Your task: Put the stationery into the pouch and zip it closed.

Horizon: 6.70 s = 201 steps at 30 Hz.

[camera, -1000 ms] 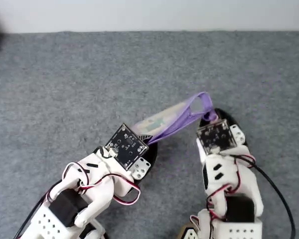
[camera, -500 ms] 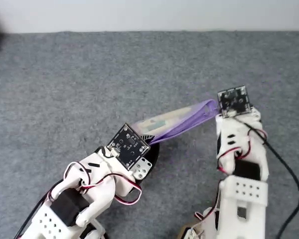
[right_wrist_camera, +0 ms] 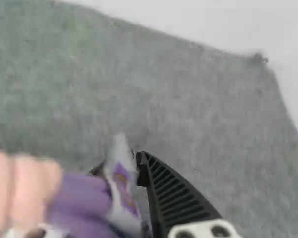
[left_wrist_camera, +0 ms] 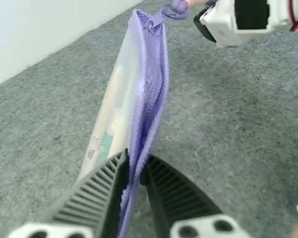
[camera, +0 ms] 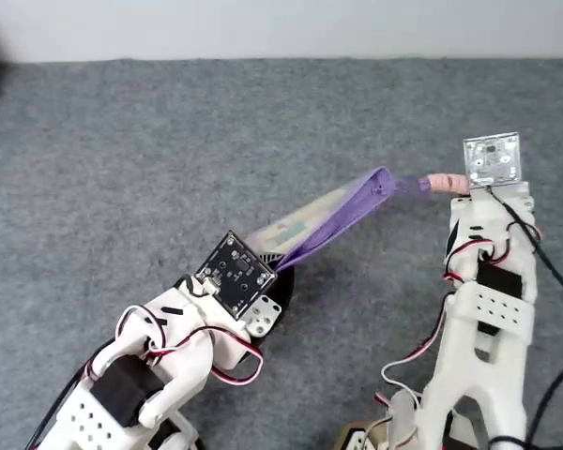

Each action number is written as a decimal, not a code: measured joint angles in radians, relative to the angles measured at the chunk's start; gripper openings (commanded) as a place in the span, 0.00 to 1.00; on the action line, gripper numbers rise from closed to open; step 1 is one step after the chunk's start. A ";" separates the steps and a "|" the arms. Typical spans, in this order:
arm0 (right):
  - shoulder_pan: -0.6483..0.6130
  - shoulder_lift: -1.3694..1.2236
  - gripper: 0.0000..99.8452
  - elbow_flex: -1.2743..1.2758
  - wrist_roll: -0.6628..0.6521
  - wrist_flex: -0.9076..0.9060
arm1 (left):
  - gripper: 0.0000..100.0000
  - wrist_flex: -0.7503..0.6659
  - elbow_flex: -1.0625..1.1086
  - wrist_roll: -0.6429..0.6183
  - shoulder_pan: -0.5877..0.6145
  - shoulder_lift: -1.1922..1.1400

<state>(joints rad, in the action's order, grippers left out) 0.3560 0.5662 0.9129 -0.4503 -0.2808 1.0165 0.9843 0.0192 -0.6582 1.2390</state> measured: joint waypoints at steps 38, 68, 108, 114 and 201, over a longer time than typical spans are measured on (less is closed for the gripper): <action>0.074 0.100 0.23 -0.091 0.153 -0.603 | 0.33 -0.092 0.002 -0.048 0.321 -0.008; 0.069 0.186 0.01 -0.543 0.427 -1.419 | 0.01 0.074 -0.092 -0.218 0.514 -0.008; -0.279 1.244 0.01 0.436 0.430 -1.066 | 0.01 0.345 0.351 -0.173 0.652 0.568; -0.350 1.232 0.01 0.649 0.430 -0.993 | 0.01 0.298 0.517 -0.169 0.683 0.568; -0.433 1.257 0.01 0.753 0.434 -0.993 | 0.01 0.255 0.709 -0.169 0.683 0.568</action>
<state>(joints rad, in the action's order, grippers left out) -0.0767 1.8228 1.6663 -0.0161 -1.2735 1.2712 1.6932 -0.1496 0.0245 1.8067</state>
